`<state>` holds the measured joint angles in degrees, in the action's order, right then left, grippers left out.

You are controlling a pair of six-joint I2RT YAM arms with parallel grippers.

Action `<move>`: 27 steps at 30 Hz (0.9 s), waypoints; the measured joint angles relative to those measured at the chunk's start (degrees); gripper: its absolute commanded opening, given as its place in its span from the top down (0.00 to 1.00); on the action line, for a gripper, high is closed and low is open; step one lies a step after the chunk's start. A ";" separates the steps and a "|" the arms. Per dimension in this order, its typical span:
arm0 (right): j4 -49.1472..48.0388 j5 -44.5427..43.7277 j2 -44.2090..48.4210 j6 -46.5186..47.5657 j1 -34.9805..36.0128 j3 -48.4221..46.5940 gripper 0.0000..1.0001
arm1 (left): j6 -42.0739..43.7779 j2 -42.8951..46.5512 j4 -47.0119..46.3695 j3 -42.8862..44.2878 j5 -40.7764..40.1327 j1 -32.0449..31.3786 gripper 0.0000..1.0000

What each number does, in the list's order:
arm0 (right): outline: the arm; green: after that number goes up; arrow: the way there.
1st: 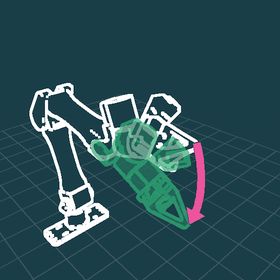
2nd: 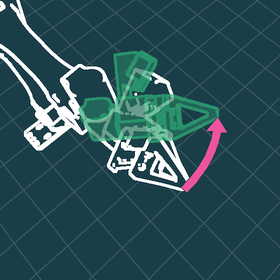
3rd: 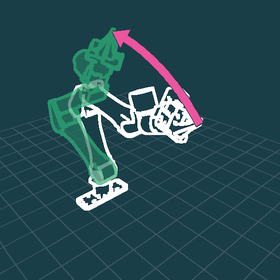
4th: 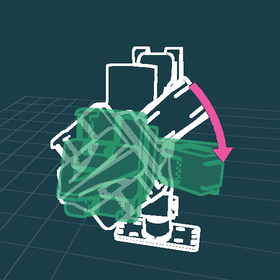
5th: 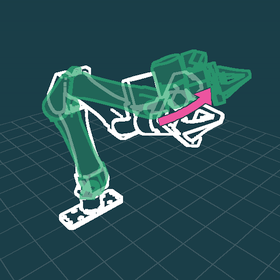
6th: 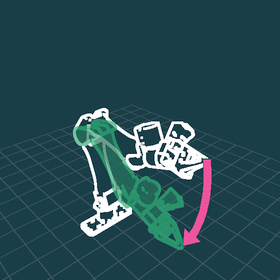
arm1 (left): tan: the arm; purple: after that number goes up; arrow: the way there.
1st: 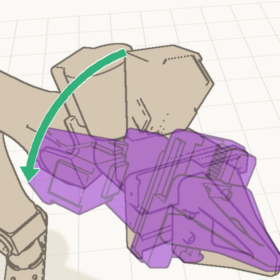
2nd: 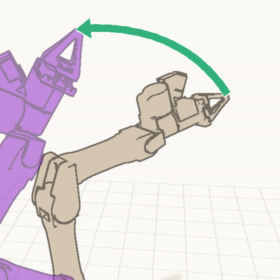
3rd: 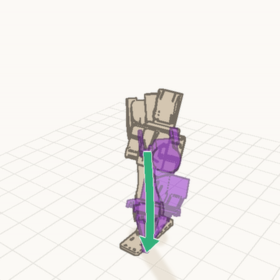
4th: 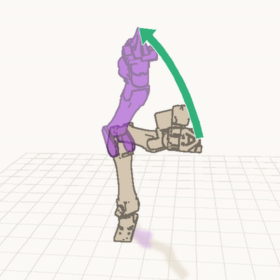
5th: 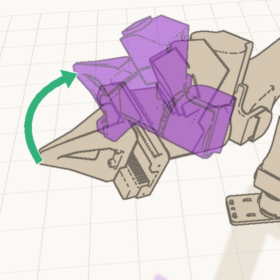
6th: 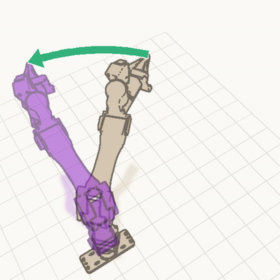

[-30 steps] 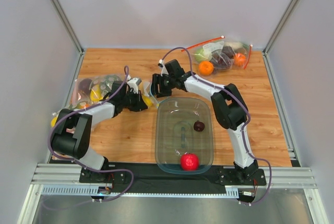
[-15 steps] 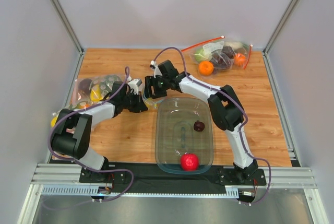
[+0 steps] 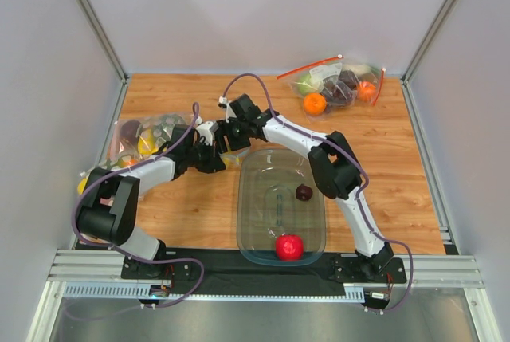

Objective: Open the zip-top bag and remove the fake food

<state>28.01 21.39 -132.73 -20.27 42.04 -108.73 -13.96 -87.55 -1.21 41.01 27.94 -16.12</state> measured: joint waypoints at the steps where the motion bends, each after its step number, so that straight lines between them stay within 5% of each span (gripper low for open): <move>1: 0.44 -0.55 0.00 0.61 0.07 -0.15 0.31 | 0.00 0.07 0.09 0.00 0.04 0.00 1.00; 2: 0.72 -0.90 0.00 1.03 0.15 -0.24 0.32 | -0.02 0.13 0.13 0.00 0.04 -0.02 1.00; 6: 2.38 -2.49 -0.07 4.09 1.03 -1.14 0.75 | -0.02 0.55 0.39 0.00 0.00 -0.22 1.00; 8: 3.02 -3.69 -0.04 4.26 1.70 -1.33 0.87 | -0.07 0.87 1.14 -0.04 -0.15 -0.28 1.00; 17: 1.92 -3.78 3.32 3.48 0.44 3.39 0.96 | 0.00 1.75 2.75 0.04 -1.33 -0.74 1.00; 27: -3.48 2.27 10.16 -3.78 -7.89 11.23 0.95 | -0.04 1.90 3.74 0.09 -5.42 -0.63 1.00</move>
<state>24.53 23.66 -122.56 -24.05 34.15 -97.49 -14.00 -85.65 2.52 41.10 22.52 -16.75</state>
